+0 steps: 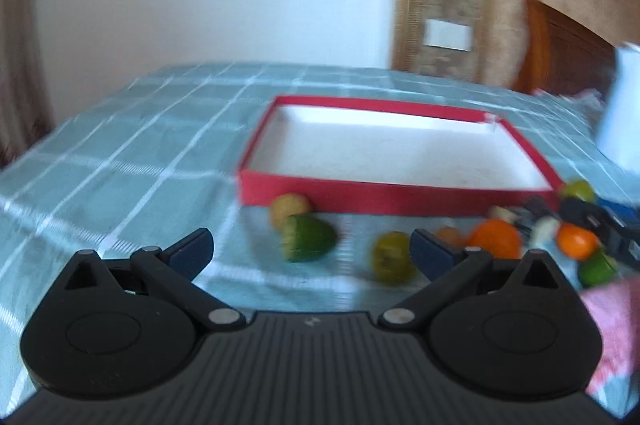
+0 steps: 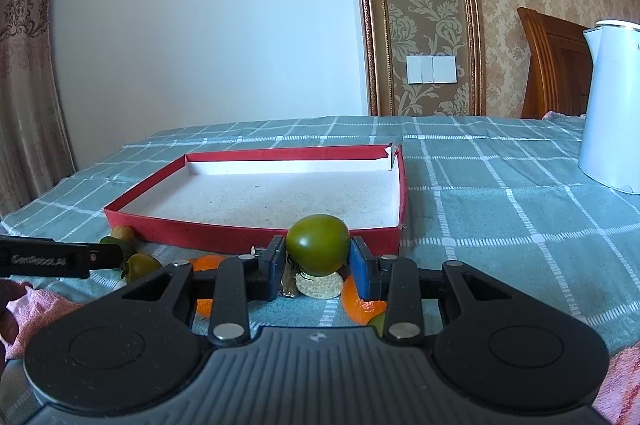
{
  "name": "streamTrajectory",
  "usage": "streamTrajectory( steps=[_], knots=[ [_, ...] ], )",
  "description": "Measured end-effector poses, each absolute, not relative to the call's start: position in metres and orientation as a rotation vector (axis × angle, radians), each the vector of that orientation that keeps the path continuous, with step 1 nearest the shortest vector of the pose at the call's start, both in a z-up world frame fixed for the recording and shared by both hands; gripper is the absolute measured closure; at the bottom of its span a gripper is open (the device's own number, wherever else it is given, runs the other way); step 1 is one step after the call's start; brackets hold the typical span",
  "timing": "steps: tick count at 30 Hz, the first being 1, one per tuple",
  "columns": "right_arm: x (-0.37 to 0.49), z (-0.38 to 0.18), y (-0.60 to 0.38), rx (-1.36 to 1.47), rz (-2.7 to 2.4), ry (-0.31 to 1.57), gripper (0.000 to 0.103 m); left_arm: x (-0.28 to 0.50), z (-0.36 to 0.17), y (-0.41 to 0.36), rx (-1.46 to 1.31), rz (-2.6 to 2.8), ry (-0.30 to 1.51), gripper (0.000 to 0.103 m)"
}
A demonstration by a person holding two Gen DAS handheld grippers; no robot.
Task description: Organize fruits
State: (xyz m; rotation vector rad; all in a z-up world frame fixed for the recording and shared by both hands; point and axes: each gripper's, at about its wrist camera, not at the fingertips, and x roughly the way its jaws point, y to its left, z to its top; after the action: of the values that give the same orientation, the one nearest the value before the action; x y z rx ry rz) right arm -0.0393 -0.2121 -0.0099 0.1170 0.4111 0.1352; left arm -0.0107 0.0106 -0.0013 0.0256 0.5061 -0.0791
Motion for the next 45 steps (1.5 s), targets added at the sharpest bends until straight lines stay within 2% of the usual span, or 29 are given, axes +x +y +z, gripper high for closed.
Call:
streamTrajectory(
  steps=[5, 9, 11, 12, 16, 32, 37, 43, 44, 45],
  knots=[
    [-0.039, -0.009, -0.214, 0.126, 0.131, 0.410, 0.069, -0.024, -0.006, -0.026, 0.243, -0.147, 0.426, 0.000],
    [-0.040, -0.009, -0.215, 0.132, 0.130, 0.408, 0.069, -0.016, -0.013, -0.035, 0.269, -0.208, 0.449, 0.000],
    [-0.040, -0.009, -0.216, 0.134, 0.131, 0.406, 0.069, -0.013, -0.018, -0.037, 0.295, -0.211, 0.451, 0.008],
    [-0.040, -0.008, -0.216, 0.136, 0.131, 0.406, 0.069, -0.012, -0.020, -0.037, 0.307, -0.222, 0.452, 0.018],
    [-0.040, -0.008, -0.216, 0.136, 0.132, 0.407, 0.069, -0.014, -0.026, -0.040, 0.335, -0.256, 0.452, 0.024],
    [-0.038, -0.009, -0.215, 0.133, 0.131, 0.417, 0.069, 0.016, -0.022, -0.018, 0.242, -0.377, 0.535, 0.031],
    [-0.039, -0.009, -0.215, 0.132, 0.125, 0.420, 0.069, 0.014, -0.021, -0.017, 0.329, -0.346, 0.517, 0.067],
    [-0.038, -0.009, -0.215, 0.136, 0.128, 0.423, 0.069, 0.018, -0.022, -0.010, 0.317, -0.355, 0.520, 0.067],
    [-0.038, -0.009, -0.215, 0.137, 0.128, 0.422, 0.069, 0.017, -0.024, -0.016, 0.351, -0.345, 0.513, 0.065],
    [-0.038, -0.009, -0.215, 0.136, 0.127, 0.421, 0.069, 0.017, -0.026, -0.021, 0.376, -0.340, 0.509, 0.057]
  ],
)
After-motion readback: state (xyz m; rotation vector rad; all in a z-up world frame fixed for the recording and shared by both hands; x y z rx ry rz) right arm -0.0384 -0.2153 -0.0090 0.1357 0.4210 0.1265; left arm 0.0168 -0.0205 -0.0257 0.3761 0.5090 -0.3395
